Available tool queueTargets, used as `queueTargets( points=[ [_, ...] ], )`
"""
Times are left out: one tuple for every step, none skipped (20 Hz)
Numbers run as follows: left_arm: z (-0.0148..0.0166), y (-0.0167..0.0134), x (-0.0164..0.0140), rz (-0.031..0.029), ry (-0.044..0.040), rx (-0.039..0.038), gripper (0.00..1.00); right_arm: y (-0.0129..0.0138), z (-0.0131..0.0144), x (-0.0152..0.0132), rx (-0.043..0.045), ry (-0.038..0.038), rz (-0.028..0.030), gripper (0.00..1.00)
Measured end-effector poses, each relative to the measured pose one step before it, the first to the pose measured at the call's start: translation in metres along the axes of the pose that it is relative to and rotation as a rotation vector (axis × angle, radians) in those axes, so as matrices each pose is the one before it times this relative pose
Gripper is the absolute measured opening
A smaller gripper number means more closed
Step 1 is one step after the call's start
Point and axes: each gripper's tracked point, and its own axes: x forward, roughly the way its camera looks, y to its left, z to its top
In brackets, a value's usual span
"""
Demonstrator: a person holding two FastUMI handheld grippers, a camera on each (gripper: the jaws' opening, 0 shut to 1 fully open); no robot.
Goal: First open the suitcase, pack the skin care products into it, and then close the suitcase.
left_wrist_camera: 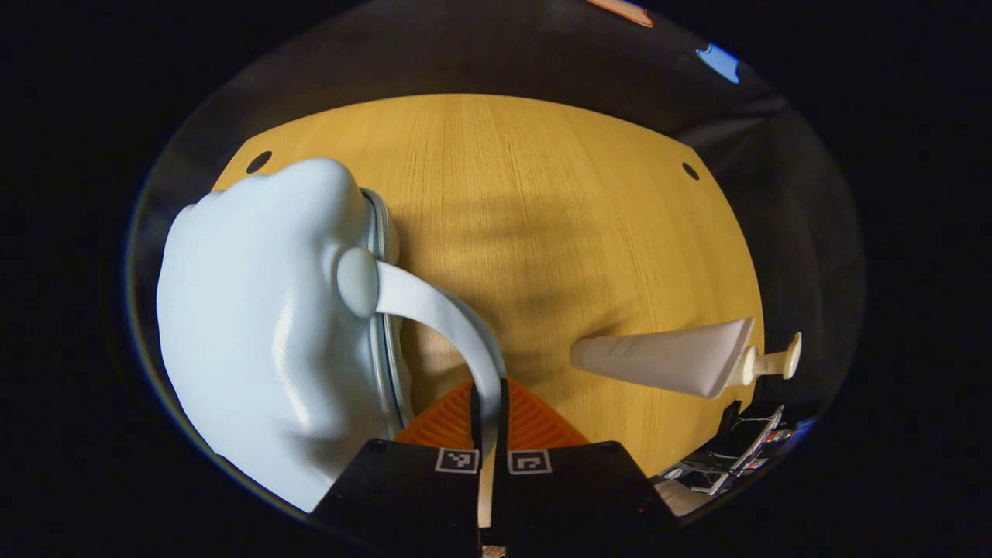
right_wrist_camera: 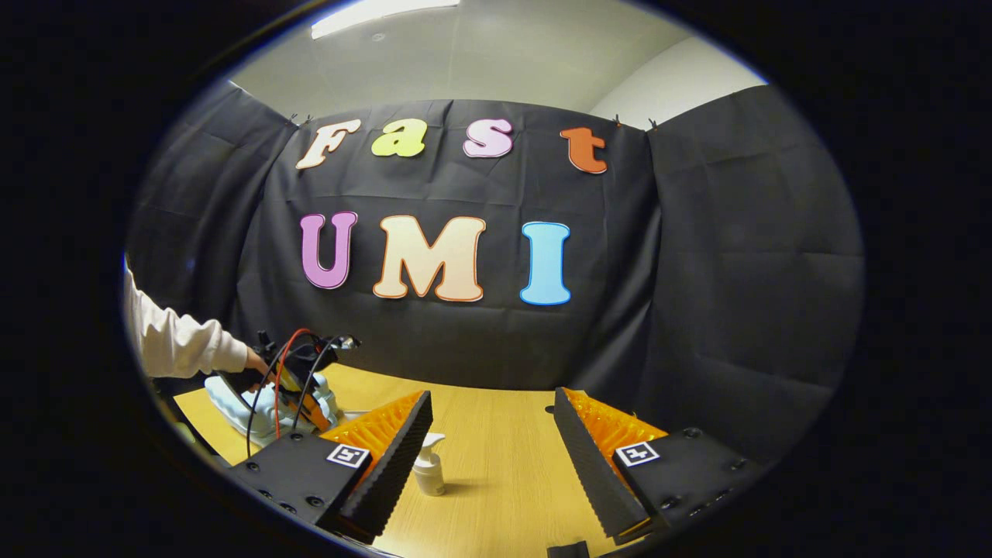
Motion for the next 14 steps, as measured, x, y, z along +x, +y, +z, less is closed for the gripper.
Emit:
queueTargets(
  points=[
    [0.00620, -0.00467, -0.01163, -0.02837, -0.02385, -0.01787, 0.00, 0.00293, 0.00063, 0.00142, 0.00066, 0.00042, 0.00632, 0.99],
    [0.00707, 0.00137, -0.01430, -0.02224, -0.02978, -0.01388, 0.00, 0.00337, -0.00032, 0.00049, 0.00062, 0.00044, 0.00846, 0.99],
    [0.00676, 0.00135, -0.01686, -0.01946, -0.03390, -0.00937, 0.00, 0.00372, 0.00059, 0.00151, -0.00105, -0.00026, 0.00935, 0.99],
    [0.00632, -0.00067, -0.01627, -0.01808, -0.03265, -0.00664, 0.00, 0.00435, 0.00002, 0.00189, -0.00130, 0.00102, 0.01190, 0.99],
    [0.00672, -0.00098, -0.01353, -0.01843, -0.03454, -0.01106, 0.00, 0.00561, 0.00015, 0.00140, -0.00163, 0.00105, 0.01384, 0.99],
    [0.00464, -0.00213, -0.01096, -0.01962, -0.03753, -0.01718, 0.00, 0.00568, 0.00045, 0.00061, -0.00109, -0.00060, 0.01393, 0.99],
    [0.00654, -0.00084, -0.01445, -0.02044, -0.03421, -0.01832, 0.00, 0.00617, 0.00144, 0.00168, -0.00078, -0.00143, 0.01396, 0.99],
    [0.00750, -0.00091, -0.01766, -0.02016, -0.02880, -0.02361, 0.00, 0.00605, 0.00091, 0.00226, -0.00092, -0.00198, 0.01427, 0.99],
    [0.00795, -0.00063, -0.01592, -0.02123, -0.03181, -0.02138, 0.00, 0.00691, 0.00201, 0.00201, -0.00005, -0.00285, 0.01517, 0.99],
    [0.00967, 0.00251, -0.01546, -0.01737, -0.02956, -0.02048, 0.00, 0.00748, 0.00119, 0.00107, 0.00065, -0.00401, 0.01718, 1.00],
    [0.00788, 0.00315, -0.01458, -0.01618, -0.02884, -0.01890, 0.00, 0.00757, 0.00111, 0.00167, -0.00023, -0.00329, 0.01619, 1.00],
    [0.00743, 0.00585, -0.01357, -0.01299, -0.03197, -0.02106, 0.00, 0.00677, 0.00147, 0.00248, 0.00048, -0.00421, 0.01547, 1.00],
    [0.00712, 0.00565, -0.01347, -0.01167, -0.03067, -0.02648, 0.00, 0.00642, 0.00267, 0.00194, 0.00066, -0.00431, 0.01331, 1.00],
    [0.00934, 0.00744, -0.01324, -0.00880, -0.03391, -0.02924, 0.00, 0.00621, 0.00190, 0.00228, 0.00054, -0.00400, 0.01211, 0.99]
  ],
)
